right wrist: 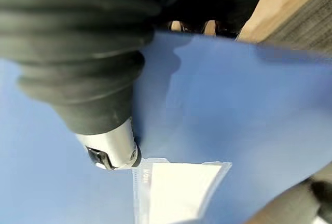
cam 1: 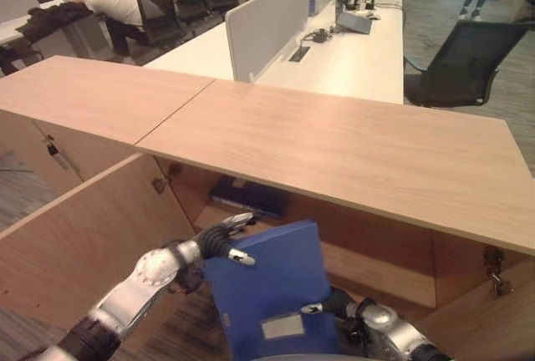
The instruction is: Put the empty folder in the office cabinet
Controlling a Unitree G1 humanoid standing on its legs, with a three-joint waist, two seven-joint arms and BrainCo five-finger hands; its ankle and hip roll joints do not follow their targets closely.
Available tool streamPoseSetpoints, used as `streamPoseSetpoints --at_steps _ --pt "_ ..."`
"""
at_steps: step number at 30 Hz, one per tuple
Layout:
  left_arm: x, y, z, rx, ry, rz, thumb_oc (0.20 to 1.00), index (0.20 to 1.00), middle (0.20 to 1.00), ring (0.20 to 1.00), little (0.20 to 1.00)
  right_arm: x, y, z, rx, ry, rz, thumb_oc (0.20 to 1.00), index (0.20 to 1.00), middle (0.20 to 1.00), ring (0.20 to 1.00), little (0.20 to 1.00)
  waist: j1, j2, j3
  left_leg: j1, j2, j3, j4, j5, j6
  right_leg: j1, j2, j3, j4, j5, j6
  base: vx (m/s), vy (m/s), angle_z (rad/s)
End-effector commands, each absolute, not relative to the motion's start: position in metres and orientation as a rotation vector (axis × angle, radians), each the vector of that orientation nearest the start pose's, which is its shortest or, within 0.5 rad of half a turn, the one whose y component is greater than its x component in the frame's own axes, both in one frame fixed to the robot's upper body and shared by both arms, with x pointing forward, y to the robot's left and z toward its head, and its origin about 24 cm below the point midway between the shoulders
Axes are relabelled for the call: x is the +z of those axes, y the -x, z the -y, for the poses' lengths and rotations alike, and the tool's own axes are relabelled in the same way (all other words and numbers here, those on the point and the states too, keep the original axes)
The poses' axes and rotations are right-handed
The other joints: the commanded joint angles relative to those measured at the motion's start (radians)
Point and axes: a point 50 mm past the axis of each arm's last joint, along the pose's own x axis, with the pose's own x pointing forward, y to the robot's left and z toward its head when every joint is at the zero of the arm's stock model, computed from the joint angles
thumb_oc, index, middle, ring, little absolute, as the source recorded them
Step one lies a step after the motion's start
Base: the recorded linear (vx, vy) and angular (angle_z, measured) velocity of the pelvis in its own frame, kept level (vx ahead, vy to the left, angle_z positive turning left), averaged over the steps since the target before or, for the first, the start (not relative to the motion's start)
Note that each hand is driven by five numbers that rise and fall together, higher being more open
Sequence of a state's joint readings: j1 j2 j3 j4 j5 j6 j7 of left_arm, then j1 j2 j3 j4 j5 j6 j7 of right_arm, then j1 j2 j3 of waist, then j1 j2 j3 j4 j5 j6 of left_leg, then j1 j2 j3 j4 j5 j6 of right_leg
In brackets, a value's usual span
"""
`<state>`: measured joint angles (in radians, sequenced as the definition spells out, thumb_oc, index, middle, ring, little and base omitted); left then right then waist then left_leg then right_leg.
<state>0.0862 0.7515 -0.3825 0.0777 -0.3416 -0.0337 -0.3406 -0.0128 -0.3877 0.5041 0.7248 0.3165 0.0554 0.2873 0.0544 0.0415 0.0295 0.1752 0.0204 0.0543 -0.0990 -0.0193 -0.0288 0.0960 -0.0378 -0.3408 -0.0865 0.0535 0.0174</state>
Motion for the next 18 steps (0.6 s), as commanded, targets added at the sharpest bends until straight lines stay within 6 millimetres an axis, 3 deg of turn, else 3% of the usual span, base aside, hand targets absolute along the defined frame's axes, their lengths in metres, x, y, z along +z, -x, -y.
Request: streamPoseSetpoints --at_steps 1,4,5,6,7,10,12,18 --pt "-0.004 -0.206 -0.227 -0.564 -0.352 -0.439 1.0 1.0 1.0 1.0 1.0 -0.109 -0.183 0.171 0.51 0.125 -0.849 0.2 0.2 0.2 0.2 0.2 0.001 -0.073 0.028 -0.09 -0.006 0.03 0.012 0.0 -0.014 0.076 -0.066 0.041 -0.001 -0.068 0.105 0.0 0.0 0.0" --pt "-0.031 -0.194 -0.245 -0.434 -0.382 -0.56 1.0 1.0 1.0 1.0 1.0 -0.11 -0.18 0.187 0.432 0.113 -0.865 0.2 0.2 0.2 0.2 0.2 0.001 -0.074 0.039 -0.098 -0.009 0.025 0.012 -0.002 -0.009 0.07 -0.067 0.043 -0.001 -0.071 0.106 0.0 0.016 0.04" --pt "-0.057 -0.182 -0.254 -0.345 -0.393 -0.672 1.0 1.0 1.0 1.0 1.0 -0.113 -0.176 0.191 0.379 0.075 -0.886 0.2 0.2 0.2 0.2 0.2 0.001 -0.076 0.038 -0.104 -0.012 0.025 0.012 -0.003 -0.006 0.067 -0.069 0.044 -0.001 -0.072 0.107 0.0 0.028 0.07" --pt "-0.057 -0.182 -0.254 -0.346 -0.393 -0.671 1.0 1.0 1.0 1.0 1.0 -0.113 -0.176 0.192 0.379 0.076 -0.885 0.2 0.2 0.2 0.2 0.2 0.0 -0.075 0.036 -0.109 -0.013 0.024 0.012 0.001 -0.005 0.062 -0.069 0.043 -0.001 -0.069 0.107 0.0 0.051 0.02" --pt "-0.086 -0.164 -0.257 -0.255 -0.348 -0.807 1.0 1.0 1.0 1.0 1.0 -0.117 -0.174 0.192 0.335 0.035 -0.903 0.2 0.2 0.2 0.2 0.2 0.0 -0.075 0.033 -0.111 -0.017 0.025 0.012 -0.002 -0.001 0.059 -0.072 0.044 -0.001 -0.068 0.108 0.0 0.046 0.0" --pt "-0.134 -0.126 -0.252 -0.086 -0.201 -1.062 1.0 1.0 1.0 1.0 1.0 -0.121 -0.174 0.186 0.288 -0.02 -0.917 0.2 0.2 0.2 0.2 0.2 -0.008 -0.072 0.031 -0.109 -0.022 0.03 0.012 -0.005 0.005 0.056 -0.076 0.054 -0.001 -0.065 0.108 0.01 0.064 -0.03" --pt "-0.15 -0.106 -0.249 -0.004 -0.148 -1.182 1.0 1.0 1.0 1.0 1.0 -0.123 -0.175 0.181 0.276 -0.043 -0.919 0.2 0.2 0.2 0.2 0.2 -0.016 -0.07 0.029 -0.108 -0.028 0.033 0.012 -0.009 0.01 0.053 -0.08 0.063 -0.001 -0.06 0.109 0.01 0.077 -0.05" --pt "-0.163 -0.057 -0.259 0.052 -0.238 -1.406 1.0 1.0 1.0 1.0 1.0 -0.125 -0.181 0.177 0.133 -0.225 -0.899 0.2 0.2 0.2 0.2 0.2 -0.029 -0.057 0.021 -0.11 -0.038 0.053 0.012 -0.018 0.025 0.028 -0.093 0.092 0.014 -0.045 0.119 0.04 0.093 -0.13"
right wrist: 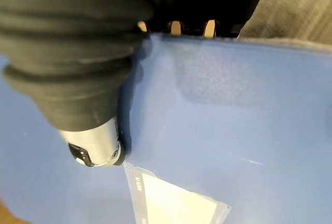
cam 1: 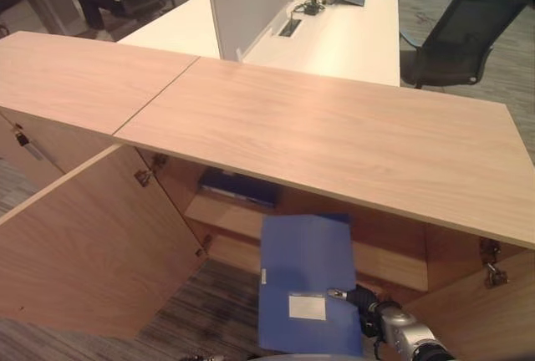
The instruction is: Put the empty folder in the office cabinet
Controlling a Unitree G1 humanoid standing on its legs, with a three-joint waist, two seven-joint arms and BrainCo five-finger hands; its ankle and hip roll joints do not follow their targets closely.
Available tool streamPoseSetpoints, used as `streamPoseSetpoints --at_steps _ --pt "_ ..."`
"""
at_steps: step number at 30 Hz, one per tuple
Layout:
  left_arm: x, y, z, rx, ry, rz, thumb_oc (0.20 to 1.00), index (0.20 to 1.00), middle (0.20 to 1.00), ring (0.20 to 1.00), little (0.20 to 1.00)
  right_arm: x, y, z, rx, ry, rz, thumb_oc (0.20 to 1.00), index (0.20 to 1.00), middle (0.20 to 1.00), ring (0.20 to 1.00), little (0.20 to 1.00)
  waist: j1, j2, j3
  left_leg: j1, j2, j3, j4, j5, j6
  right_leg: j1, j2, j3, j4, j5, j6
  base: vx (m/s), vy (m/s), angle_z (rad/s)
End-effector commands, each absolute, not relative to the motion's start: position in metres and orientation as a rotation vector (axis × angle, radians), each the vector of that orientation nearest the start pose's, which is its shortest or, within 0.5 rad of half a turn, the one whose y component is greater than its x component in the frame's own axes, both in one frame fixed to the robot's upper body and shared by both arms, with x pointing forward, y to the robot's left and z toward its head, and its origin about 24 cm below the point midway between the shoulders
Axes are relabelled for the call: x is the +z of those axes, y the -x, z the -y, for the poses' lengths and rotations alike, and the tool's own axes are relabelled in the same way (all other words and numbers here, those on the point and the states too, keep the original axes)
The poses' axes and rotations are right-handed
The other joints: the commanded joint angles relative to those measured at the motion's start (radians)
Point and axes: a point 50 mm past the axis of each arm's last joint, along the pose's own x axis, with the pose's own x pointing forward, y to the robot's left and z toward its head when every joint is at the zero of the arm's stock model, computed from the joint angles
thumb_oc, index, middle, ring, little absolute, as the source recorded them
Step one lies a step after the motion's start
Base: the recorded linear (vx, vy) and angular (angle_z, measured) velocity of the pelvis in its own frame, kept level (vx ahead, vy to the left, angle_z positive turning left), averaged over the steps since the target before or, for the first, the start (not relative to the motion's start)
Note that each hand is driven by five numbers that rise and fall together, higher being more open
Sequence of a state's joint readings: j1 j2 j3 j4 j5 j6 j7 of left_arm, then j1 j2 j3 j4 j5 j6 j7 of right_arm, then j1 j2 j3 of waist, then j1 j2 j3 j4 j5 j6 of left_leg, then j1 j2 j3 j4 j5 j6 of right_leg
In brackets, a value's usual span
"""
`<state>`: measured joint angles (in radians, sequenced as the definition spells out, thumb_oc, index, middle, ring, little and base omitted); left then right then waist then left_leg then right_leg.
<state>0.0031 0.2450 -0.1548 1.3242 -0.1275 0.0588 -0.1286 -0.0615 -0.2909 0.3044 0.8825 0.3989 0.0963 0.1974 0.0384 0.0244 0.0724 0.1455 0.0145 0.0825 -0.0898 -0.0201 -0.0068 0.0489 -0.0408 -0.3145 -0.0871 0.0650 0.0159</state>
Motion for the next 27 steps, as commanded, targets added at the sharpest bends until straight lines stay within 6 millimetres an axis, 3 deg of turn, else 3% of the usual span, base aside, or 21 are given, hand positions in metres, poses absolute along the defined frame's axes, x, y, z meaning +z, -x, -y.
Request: streamPoseSetpoints --at_steps 1,4,8,9,12,14,16,20,27 --pt "-0.163 -0.047 -0.261 0.069 -0.241 -1.447 1.0 1.0 1.0 1.0 1.0 -0.125 -0.182 0.176 0.095 -0.288 -0.89 0.2 0.2 0.2 0.2 0.2 -0.015 -0.038 -0.024 -0.083 -0.033 0.029 0.003 -0.018 0.005 0.068 -0.093 0.068 0.02 -0.055 0.123 0.04 0.097 -0.13" --pt "-0.165 -0.007 -0.264 0.147 -0.228 -1.574 1.0 1.0 1.0 1.0 1.0 -0.114 -0.199 0.172 -0.061 -0.559 -0.769 0.2 0.2 0.2 0.2 0.2 -0.02 -0.026 -0.021 -0.09 -0.04 0.05 0.003 -0.022 0.017 0.039 -0.111 0.088 0.047 -0.046 0.133 0.02 0.125 -0.38" --pt "-0.166 0.01 -0.259 0.166 -0.198 -1.619 1.0 1.0 1.0 1.0 1.0 -0.107 -0.209 0.175 -0.153 -0.703 -0.69 0.2 0.2 0.2 0.2 0.2 -0.022 -0.016 -0.022 -0.096 -0.05 0.059 0.003 -0.025 0.027 0.016 -0.123 0.093 0.072 -0.045 0.139 0.02 0.11 -0.15" --pt "-0.167 0.014 -0.257 0.184 -0.182 -1.626 1.0 1.0 1.0 1.0 1.0 -0.098 -0.22 0.177 -0.192 -0.776 -0.614 0.2 0.2 0.2 0.2 0.2 -0.024 -0.005 -0.006 -0.092 -0.056 0.066 0.003 -0.03 0.038 -0.014 -0.141 0.092 0.142 -0.05 0.144 0.01 0.12 -0.09" --pt "-0.167 0.011 -0.257 0.207 -0.181 -1.617 1.0 1.0 1.0 1.0 1.0 -0.086 -0.234 0.177 -0.209 -0.839 -0.538 0.2 0.2 0.2 0.2 0.2 -0.024 0.003 0.018 -0.094 -0.051 0.081 0.003 -0.031 0.044 -0.062 -0.164 0.079 0.224 -0.046 0.148 -0.04 0.086 -0.18" --pt "-0.167 0.004 -0.256 0.221 -0.191 -1.589 1.0 1.0 1.0 1.0 1.0 -0.075 -0.246 0.17 -0.211 -0.904 -0.471 0.2 0.2 0.2 0.2 0.2 -0.016 0.007 0.035 -0.093 -0.042 0.118 0.003 -0.036 0.04 -0.088 -0.206 0.001 0.255 -0.019 0.153 -0.04 0.028 -0.43" --pt "-0.167 -0.002 -0.257 0.234 -0.187 -1.567 1.0 1.0 1.0 1.0 1.0 -0.069 -0.253 0.169 -0.209 -0.935 -0.44 0.2 0.2 0.2 0.2 0.2 -0.013 0.01 0.039 -0.08 -0.029 0.133 0.003 -0.057 0.027 -0.093 -0.213 -0.03 0.234 -0.01 0.166 0.07 -0.053 -0.46" --pt "-0.167 -0.013 -0.257 0.248 -0.186 -1.526 1.0 1.0 1.0 1.0 1.0 -0.059 -0.262 0.169 -0.214 -0.957 -0.39 0.2 0.2 0.2 0.2 0.2 -0.016 0.004 0.048 -0.074 -0.011 0.151 0.003 -0.05 0.012 -0.105 -0.193 -0.088 0.151 0.003 0.16 0.05 -0.106 -0.47" --pt "-0.167 -0.018 -0.257 0.253 -0.222 -1.516 1.0 1.0 1.0 1.0 1.0 -0.042 -0.277 0.168 -0.204 -0.989 -0.306 0.2 0.2 0.2 0.2 0.2 -0.021 -0.008 0.051 -0.113 0.045 0.14 0.003 -0.026 -0.042 -0.102 -0.141 -0.093 0.112 -0.023 0.126 0.08 -0.251 0.08"
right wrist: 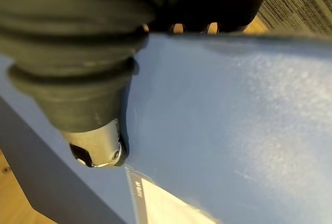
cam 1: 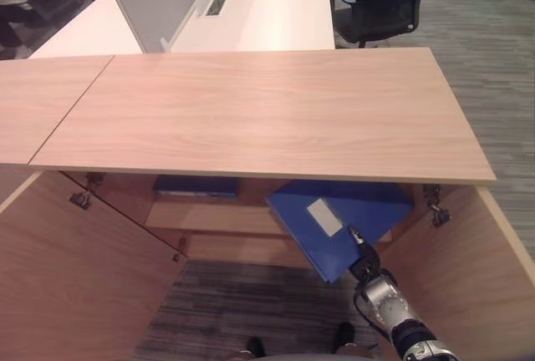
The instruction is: Put the empty folder in the office cabinet
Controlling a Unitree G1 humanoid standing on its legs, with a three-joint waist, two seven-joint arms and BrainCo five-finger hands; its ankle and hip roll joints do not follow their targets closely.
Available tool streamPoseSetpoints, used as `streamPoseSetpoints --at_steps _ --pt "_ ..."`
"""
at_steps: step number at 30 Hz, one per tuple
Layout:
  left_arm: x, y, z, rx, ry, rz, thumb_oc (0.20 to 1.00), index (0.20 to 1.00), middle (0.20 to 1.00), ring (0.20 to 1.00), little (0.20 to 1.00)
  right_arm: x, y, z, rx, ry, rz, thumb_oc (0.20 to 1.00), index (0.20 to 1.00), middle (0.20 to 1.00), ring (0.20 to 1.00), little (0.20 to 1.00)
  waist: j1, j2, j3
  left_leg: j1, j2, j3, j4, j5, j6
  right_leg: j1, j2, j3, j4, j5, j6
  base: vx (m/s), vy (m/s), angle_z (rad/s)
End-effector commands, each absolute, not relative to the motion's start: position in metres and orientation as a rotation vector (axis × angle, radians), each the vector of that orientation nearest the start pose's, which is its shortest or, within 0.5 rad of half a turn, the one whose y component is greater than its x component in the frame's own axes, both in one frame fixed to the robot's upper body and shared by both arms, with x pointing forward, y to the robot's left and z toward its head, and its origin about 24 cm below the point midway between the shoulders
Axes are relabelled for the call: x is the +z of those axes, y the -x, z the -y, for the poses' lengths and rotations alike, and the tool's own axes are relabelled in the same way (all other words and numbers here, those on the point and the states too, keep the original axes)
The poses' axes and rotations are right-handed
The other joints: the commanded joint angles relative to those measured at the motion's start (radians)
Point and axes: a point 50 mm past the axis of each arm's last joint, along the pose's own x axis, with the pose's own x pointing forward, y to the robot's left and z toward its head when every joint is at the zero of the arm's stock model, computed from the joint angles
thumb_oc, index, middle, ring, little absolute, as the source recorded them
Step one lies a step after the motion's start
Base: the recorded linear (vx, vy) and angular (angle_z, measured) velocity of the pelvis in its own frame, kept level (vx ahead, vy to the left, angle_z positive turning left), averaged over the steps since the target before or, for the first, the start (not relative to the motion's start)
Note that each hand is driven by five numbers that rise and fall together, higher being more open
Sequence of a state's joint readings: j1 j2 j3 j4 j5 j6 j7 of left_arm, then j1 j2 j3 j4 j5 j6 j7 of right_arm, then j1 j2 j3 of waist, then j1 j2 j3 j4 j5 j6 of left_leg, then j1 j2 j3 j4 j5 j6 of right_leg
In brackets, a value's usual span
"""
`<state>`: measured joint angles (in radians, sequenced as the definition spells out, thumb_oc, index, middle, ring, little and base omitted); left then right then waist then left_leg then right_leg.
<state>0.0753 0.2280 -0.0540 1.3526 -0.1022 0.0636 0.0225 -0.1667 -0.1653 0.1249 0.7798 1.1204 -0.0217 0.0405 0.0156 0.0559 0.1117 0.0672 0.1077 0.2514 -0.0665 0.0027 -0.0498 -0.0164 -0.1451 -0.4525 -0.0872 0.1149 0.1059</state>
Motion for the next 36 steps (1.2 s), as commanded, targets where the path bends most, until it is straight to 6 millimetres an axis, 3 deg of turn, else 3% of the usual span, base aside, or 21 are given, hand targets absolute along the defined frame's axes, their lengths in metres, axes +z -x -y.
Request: streamPoseSetpoints --at_steps 1,3,4,6,8,10,13,18,20,30,32,33,34,36 --pt "-0.167 -0.02 -0.258 0.257 -0.227 -1.51 1.0 1.0 1.0 1.0 1.0 -0.039 -0.28 0.168 -0.206 -0.994 -0.293 0.2 0.2 0.2 0.2 0.2 0.002 -0.04 0.015 -0.043 -0.034 -0.03 -0.021 -0.044 -0.008 -0.038 -0.026 0.046 0.103 -0.078 0.03 0.02 -0.239 0.09" --pt "-0.166 -0.027 -0.258 0.262 -0.221 -1.484 1.0 1.0 1.0 1.0 1.0 -0.033 -0.285 0.172 -0.211 -0.984 -0.271 0.2 0.2 0.2 0.2 0.2 0.008 -0.042 0.034 -0.068 -0.004 -0.028 0.009 -0.026 -0.023 -0.04 -0.008 0.045 0.101 -0.104 0.004 -0.06 -0.25 0.12" --pt "-0.166 -0.032 -0.258 0.264 -0.216 -1.466 1.0 1.0 1.0 1.0 1.0 -0.027 -0.291 0.172 -0.202 -0.975 -0.26 0.2 0.2 0.2 0.2 0.2 0.014 -0.047 0.06 -0.119 0.01 -0.042 0.098 -0.041 -0.028 -0.046 -0.009 0.045 0.109 -0.113 -0.01 -0.17 -0.23 0.26" --pt "-0.165 -0.043 -0.257 0.274 -0.203 -1.424 1.0 1.0 1.0 1.0 1.0 -0.008 -0.307 0.173 -0.171 -0.96 -0.206 0.2 0.2 0.2 0.2 0.2 0.027 -0.042 0.1 -0.226 0.018 -0.119 0.205 -0.055 -0.043 -0.08 -0.011 0.051 0.138 -0.137 -0.029 -0.14 -0.12 0.29" --pt "-0.165 -0.043 -0.258 0.269 -0.224 -1.428 1.0 1.0 1.0 1.0 1.0 -0.007 -0.308 0.174 -0.178 -0.976 -0.199 0.2 0.2 0.2 0.2 0.2 0.028 -0.039 0.091 -0.26 0.032 -0.133 0.161 -0.019 -0.05 -0.089 -0.014 0.054 0.145 -0.147 -0.026 0.02 0.026 0.0" --pt "-0.164 -0.037 -0.262 0.275 -0.255 -1.452 1.0 1.0 1.0 1.0 1.0 -0.003 -0.31 0.168 -0.147 -0.984 -0.189 0.2 0.2 0.2 0.2 0.2 0.03 -0.024 0.088 -0.245 0.049 -0.097 0.098 0.007 -0.04 -0.135 -0.018 0.067 0.207 -0.164 -0.024 0.02 0.115 -0.07" --pt "-0.163 -0.046 -0.262 0.259 -0.293 -1.421 1.0 1.0 1.0 1.0 1.0 0.015 -0.32 0.16 -0.103 -1.007 -0.128 0.2 0.2 0.2 0.2 0.2 0.027 -0.013 0.116 -0.328 0.046 -0.076 0.177 0.0 -0.028 -0.264 -0.05 0.098 0.328 -0.18 -0.042 -0.14 0.133 -0.25" --pt "-0.16 -0.07 -0.258 0.262 -0.288 -1.321 1.0 1.0 1.0 1.0 1.0 0.05 -0.333 0.152 -0.057 -1.087 0.019 0.2 0.2 0.2 0.2 0.2 0.034 -0.016 0.149 -0.506 0.029 -0.083 0.357 -0.076 0.006 -0.415 -0.1 0.139 0.465 -0.22 -0.054 -0.03 0.107 -0.07" --pt "-0.16 -0.074 -0.258 0.261 -0.292 -1.31 1.0 1.0 1.0 1.0 1.0 0.054 -0.334 0.15 -0.052 -1.102 0.036 0.2 0.2 0.2 0.2 0.2 0.035 -0.016 0.15 -0.532 0.028 -0.086 0.378 -0.086 0.01 -0.437 -0.107 0.142 0.48 -0.224 -0.053 0.0 0.062 0.0" --pt "-0.151 -0.1 -0.261 0.268 -0.379 -1.188 1.0 1.0 1.0 1.0 1.0 0.113 -0.343 0.145 0.031 -1.183 0.282 0.2 0.2 0.2 0.2 0.2 0.057 -0.022 0.183 -0.773 0.033 -0.118 0.618 -0.172 0.04 -0.64 -0.155 0.159 0.693 -0.293 -0.062 -0.01 0.035 0.05" --pt "-0.14 -0.118 -0.257 0.183 -0.384 -1.05 1.0 1.0 1.0 1.0 1.0 0.131 -0.338 0.15 0.07 -1.2 0.357 0.2 0.2 0.2 0.2 0.2 0.069 -0.01 0.188 -0.827 0.03 -0.129 0.673 -0.192 0.049 -0.682 -0.164 0.157 0.747 -0.316 -0.065 0.0 -0.019 0.09" --pt "-0.139 -0.105 -0.258 0.15 -0.362 -1.055 1.0 1.0 1.0 1.0 1.0 0.137 -0.337 0.154 0.065 -1.213 0.387 0.2 0.2 0.2 0.2 0.2 0.078 0.001 0.189 -0.848 0.026 -0.134 0.697 -0.202 0.054 -0.702 -0.169 0.157 0.775 -0.328 -0.064 -0.01 0.021 0.19" --pt "-0.136 -0.08 -0.264 0.091 -0.364 -1.082 1.0 1.0 1.0 1.0 1.0 0.146 -0.337 0.152 0.085 -1.251 0.421 0.2 0.2 0.2 0.2 0.2 0.09 0.015 0.194 -0.901 0.018 -0.144 0.746 -0.221 0.065 -0.749 -0.175 0.163 0.83 -0.351 -0.068 -0.03 0.032 0.2" --pt "-0.133 -0.073 -0.269 0.072 -0.371 -1.093 1.0 1.0 1.0 1.0 1.0 0.154 -0.337 0.151 0.1 -1.255 0.442 0.2 0.2 0.2 0.2 0.2 0.094 0.018 0.19 -0.935 0.016 -0.146 0.783 -0.235 0.068 -0.78 -0.18 0.171 0.86 -0.366 -0.072 -0.02 0.022 0.17"
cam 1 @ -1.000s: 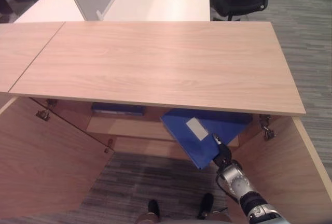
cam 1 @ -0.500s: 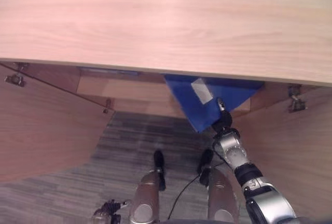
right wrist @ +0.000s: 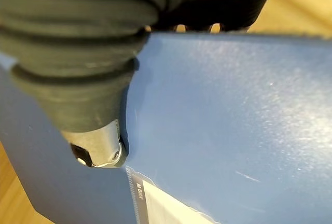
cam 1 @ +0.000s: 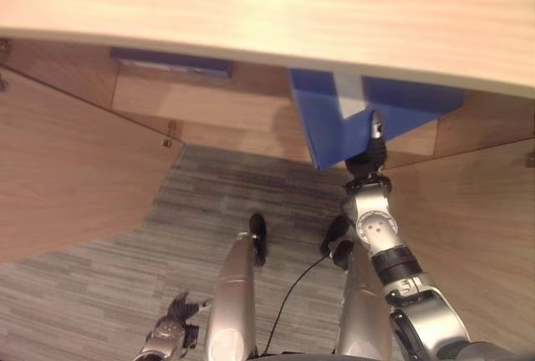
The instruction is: Put the empty folder in the office cabinet
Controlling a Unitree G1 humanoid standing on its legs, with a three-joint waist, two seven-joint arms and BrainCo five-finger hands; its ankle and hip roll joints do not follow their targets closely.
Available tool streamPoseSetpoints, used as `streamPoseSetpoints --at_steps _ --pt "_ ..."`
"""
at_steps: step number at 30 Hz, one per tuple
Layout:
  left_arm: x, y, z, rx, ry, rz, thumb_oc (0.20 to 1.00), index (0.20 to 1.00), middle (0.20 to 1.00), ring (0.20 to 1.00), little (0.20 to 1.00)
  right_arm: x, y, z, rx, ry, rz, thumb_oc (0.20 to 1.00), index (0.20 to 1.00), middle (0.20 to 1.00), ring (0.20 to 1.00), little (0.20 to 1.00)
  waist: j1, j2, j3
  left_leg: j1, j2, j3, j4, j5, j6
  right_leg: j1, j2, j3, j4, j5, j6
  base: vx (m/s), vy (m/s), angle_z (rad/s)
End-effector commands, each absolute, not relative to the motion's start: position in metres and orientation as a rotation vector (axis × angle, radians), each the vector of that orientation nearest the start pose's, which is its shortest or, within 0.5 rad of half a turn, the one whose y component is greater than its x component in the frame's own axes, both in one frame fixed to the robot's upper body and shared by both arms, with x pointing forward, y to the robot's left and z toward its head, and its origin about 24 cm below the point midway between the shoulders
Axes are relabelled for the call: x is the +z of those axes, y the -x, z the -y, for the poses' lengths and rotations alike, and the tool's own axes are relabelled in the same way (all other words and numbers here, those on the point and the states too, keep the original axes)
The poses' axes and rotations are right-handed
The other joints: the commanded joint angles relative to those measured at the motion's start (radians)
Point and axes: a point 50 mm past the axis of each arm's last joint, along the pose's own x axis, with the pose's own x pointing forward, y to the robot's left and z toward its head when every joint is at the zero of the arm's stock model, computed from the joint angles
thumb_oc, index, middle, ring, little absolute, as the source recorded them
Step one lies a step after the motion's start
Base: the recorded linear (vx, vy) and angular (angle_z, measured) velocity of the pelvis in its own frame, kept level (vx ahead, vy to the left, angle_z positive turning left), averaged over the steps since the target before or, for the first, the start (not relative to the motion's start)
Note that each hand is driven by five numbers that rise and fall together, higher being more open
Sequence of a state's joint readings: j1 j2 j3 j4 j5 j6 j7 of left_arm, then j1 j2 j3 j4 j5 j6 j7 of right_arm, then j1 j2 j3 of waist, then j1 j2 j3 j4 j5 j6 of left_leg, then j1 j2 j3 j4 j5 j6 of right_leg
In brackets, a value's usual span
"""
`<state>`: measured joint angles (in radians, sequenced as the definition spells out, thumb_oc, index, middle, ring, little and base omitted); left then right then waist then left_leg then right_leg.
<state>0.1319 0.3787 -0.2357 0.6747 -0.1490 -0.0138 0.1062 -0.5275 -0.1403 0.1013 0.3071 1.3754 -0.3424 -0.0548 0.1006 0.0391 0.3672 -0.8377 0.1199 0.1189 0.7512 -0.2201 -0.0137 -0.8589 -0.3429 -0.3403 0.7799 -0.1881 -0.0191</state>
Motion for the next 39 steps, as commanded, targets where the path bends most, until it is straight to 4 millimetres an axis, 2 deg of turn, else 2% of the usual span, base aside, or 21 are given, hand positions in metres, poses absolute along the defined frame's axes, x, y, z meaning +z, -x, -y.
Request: streamPoseSetpoints --at_steps 1,2,3,5,6,7,12,13,15,17,18,21,27,28,29,30,31,35,39 --pt "-0.13 -0.07 -0.271 0.052 -0.385 -1.092 1.0 1.0 1.0 1.0 1.0 0.163 -0.337 0.151 0.116 -1.247 0.471 0.2 0.2 0.2 0.2 0.2 0.012 0.04 -0.059 -0.05 -0.001 -0.019 -0.013 -0.017 0.034 0.049 0.013 0.063 0.012 -0.071 0.049 -0.02 -0.007 0.12" --pt "-0.126 -0.07 -0.274 0.036 -0.401 -1.078 1.0 1.0 1.0 1.0 1.0 0.172 -0.336 0.152 0.13 -1.24 0.5 0.2 0.2 0.2 0.2 0.2 0.016 0.041 -0.057 -0.086 -0.003 -0.028 0.023 -0.029 0.036 0.021 0.008 0.07 0.044 -0.09 0.041 -0.02 -0.008 0.07" --pt "-0.125 -0.07 -0.275 0.036 -0.402 -1.078 1.0 1.0 1.0 1.0 1.0 0.172 -0.336 0.152 0.13 -1.24 0.5 0.2 0.2 0.2 0.2 0.2 0.016 0.04 -0.06 -0.089 -0.003 -0.028 0.026 -0.03 0.036 0.018 0.008 0.07 0.046 -0.091 0.041 -0.02 -0.027 0.04" --pt "-0.111 -0.073 -0.28 -0.01 -0.446 -1.03 1.0 1.0 1.0 1.0 1.0 0.199 -0.33 0.156 0.156 -1.21 0.608 0.2 0.2 0.2 0.2 0.2 0.022 0.047 -0.052 -0.166 -0.01 -0.048 0.109 -0.054 0.037 -0.044 -0.007 0.088 0.126 -0.13 0.02 -0.01 -0.037 0.14" --pt "-0.11 -0.072 -0.282 -0.009 -0.447 -1.032 1.0 1.0 1.0 1.0 1.0 0.199 -0.33 0.156 0.152 -1.21 0.607 0.2 0.2 0.2 0.2 0.2 0.022 0.044 -0.059 -0.179 -0.01 -0.049 0.12 -0.06 0.037 -0.056 -0.009 0.089 0.137 -0.137 0.019 0.0 -0.031 0.34" --pt "-0.1 -0.075 -0.288 -0.019 -0.48 -1.0 1.0 1.0 1.0 1.0 1.0 0.213 -0.331 0.162 0.121 -1.199 0.651 0.2 0.2 0.2 0.2 0.2 0.029 0.048 -0.054 -0.22 -0.011 -0.06 0.16 -0.072 0.041 -0.1 -0.018 0.1 0.188 -0.158 0.01 0.01 -0.011 0.27" --pt "-0.065 -0.092 -0.301 -0.027 -0.554 -0.882 1.0 1.0 1.0 1.0 1.0 0.249 -0.339 0.176 0.037 -1.184 0.733 0.2 0.2 0.2 0.2 0.2 0.053 0.058 -0.045 -0.335 -0.025 -0.081 0.248 -0.093 0.053 -0.214 -0.029 0.12 0.294 -0.191 -0.009 -0.01 -0.01 0.05" --pt "-0.051 -0.098 -0.306 -0.02 -0.585 -0.841 1.0 1.0 1.0 1.0 1.0 0.261 -0.343 0.185 -0.01 -1.167 0.755 0.2 0.2 0.2 0.2 0.2 0.064 0.061 -0.048 -0.374 -0.035 -0.088 0.275 -0.099 0.059 -0.251 -0.035 0.127 0.325 -0.201 -0.011 0.0 -0.038 0.01" --pt "-0.039 -0.104 -0.313 -0.004 -0.613 -0.805 1.0 1.0 1.0 1.0 1.0 0.273 -0.348 0.196 -0.062 -1.155 0.772 0.2 0.2 0.2 0.2 0.2 0.074 0.063 -0.051 -0.412 -0.045 -0.096 0.302 -0.106 0.064 -0.289 -0.046 0.13 0.363 -0.212 -0.014 0.01 -0.048 0.12" --pt "-0.027 -0.112 -0.317 0.006 -0.649 -0.761 1.0 1.0 1.0 1.0 1.0 0.278 -0.359 0.208 -0.138 -1.197 0.751 0.2 0.2 0.2 0.2 0.2 0.087 0.067 -0.056 -0.441 -0.054 -0.104 0.326 -0.11 0.066 -0.32 -0.052 0.134 0.394 -0.222 -0.016 0.01 -0.039 0.26" --pt "-0.017 -0.118 -0.321 0.03 -0.669 -0.726 1.0 1.0 1.0 1.0 1.0 0.274 -0.37 0.219 -0.224 -1.222 0.687 0.2 0.2 0.2 0.2 0.2 0.1 0.068 -0.062 -0.46 -0.059 -0.106 0.337 -0.113 0.068 -0.339 -0.057 0.135 0.412 -0.226 -0.017 0.02 -0.033 0.17" --pt "0.001 -0.132 -0.328 0.077 -0.692 -0.662 1.0 1.0 1.0 1.0 1.0 0.271 -0.388 0.235 -0.351 -1.208 0.557 0.2 0.2 0.2 0.2 0.2 0.12 0.065 -0.081 -0.481 -0.065 -0.109 0.344 -0.117 0.072 -0.365 -0.065 0.135 0.426 -0.23 -0.015 0.02 -0.022 0.14" --pt "0.025 -0.15 -0.341 0.138 -0.737 -0.586 1.0 1.0 1.0 1.0 1.0 0.256 -0.398 0.243 -0.407 -1.203 0.444 0.2 0.2 0.2 0.2 0.2 0.14 0.059 -0.121 -0.451 -0.08 -0.104 0.287 -0.114 0.074 -0.326 -0.076 0.115 0.374 -0.231 -0.005 0.02 -0.013 0.08" --pt "-0.045 -0.11 -0.353 0.218 -0.651 -0.888 1.0 1.0 1.0 1.0 1.0 0.253 -0.403 0.211 -0.366 -1.224 0.412 0.2 0.2 0.2 0.2 0.2 0.131 0.042 -0.122 -0.431 -0.074 -0.106 0.285 -0.123 0.069 -0.307 -0.07 0.114 0.368 -0.233 0.0 0.01 0.022 0.09" --pt "-0.071 -0.105 -0.344 0.206 -0.664 -0.959 1.0 1.0 1.0 1.0 1.0 0.246 -0.404 0.213 -0.397 -1.261 0.387 0.2 0.2 0.2 0.2 0.2 0.127 0.039 -0.121 -0.421 -0.076 -0.108 0.275 -0.115 0.07 -0.293 -0.071 0.109 0.356 -0.227 -0.002 0.0 0.021 -0.07" --pt "-0.087 -0.103 -0.34 0.225 -0.628 -1.023 1.0 1.0 1.0 1.0 1.0 0.262 -0.403 0.222 -0.408 -1.225 0.434 0.2 0.2 0.2 0.2 0.2 0.126 0.029 -0.126 -0.411 -0.076 -0.111 0.271 -0.115 0.067 -0.279 -0.076 0.106 0.349 -0.226 0.0 0.0 -0.012 -0.15" --pt "-0.095 -0.101 -0.34 0.248 -0.621 -1.05 1.0 1.0 1.0 1.0 1.0 0.273 -0.403 0.226 -0.406 -1.232 0.455 0.2 0.2 0.2 0.2 0.2 0.132 0.029 -0.124 -0.403 -0.08 -0.116 0.268 -0.115 0.066 -0.267 -0.081 0.101 0.347 -0.23 0.002 0.03 -0.034 -0.11" --pt "-0.114 -0.077 -0.334 0.293 -0.583 -1.16 1.0 1.0 1.0 1.0 1.0 0.284 -0.402 0.236 -0.432 -1.281 0.491 0.2 0.2 0.2 0.2 0.2 0.151 0.026 -0.132 -0.378 -0.082 -0.118 0.259 -0.115 0.059 -0.233 -0.088 0.084 0.337 -0.234 0.009 0.03 -0.025 0.15" --pt "-0.121 -0.072 -0.329 0.303 -0.577 -1.19 1.0 1.0 1.0 1.0 1.0 0.289 -0.401 0.239 -0.443 -1.304 0.517 0.2 0.2 0.2 0.2 0.2 0.165 0.024 -0.133 -0.358 -0.081 -0.128 0.255 -0.116 0.052 -0.199 -0.092 0.065 0.327 -0.236 0.015 0.01 -0.016 0.11"
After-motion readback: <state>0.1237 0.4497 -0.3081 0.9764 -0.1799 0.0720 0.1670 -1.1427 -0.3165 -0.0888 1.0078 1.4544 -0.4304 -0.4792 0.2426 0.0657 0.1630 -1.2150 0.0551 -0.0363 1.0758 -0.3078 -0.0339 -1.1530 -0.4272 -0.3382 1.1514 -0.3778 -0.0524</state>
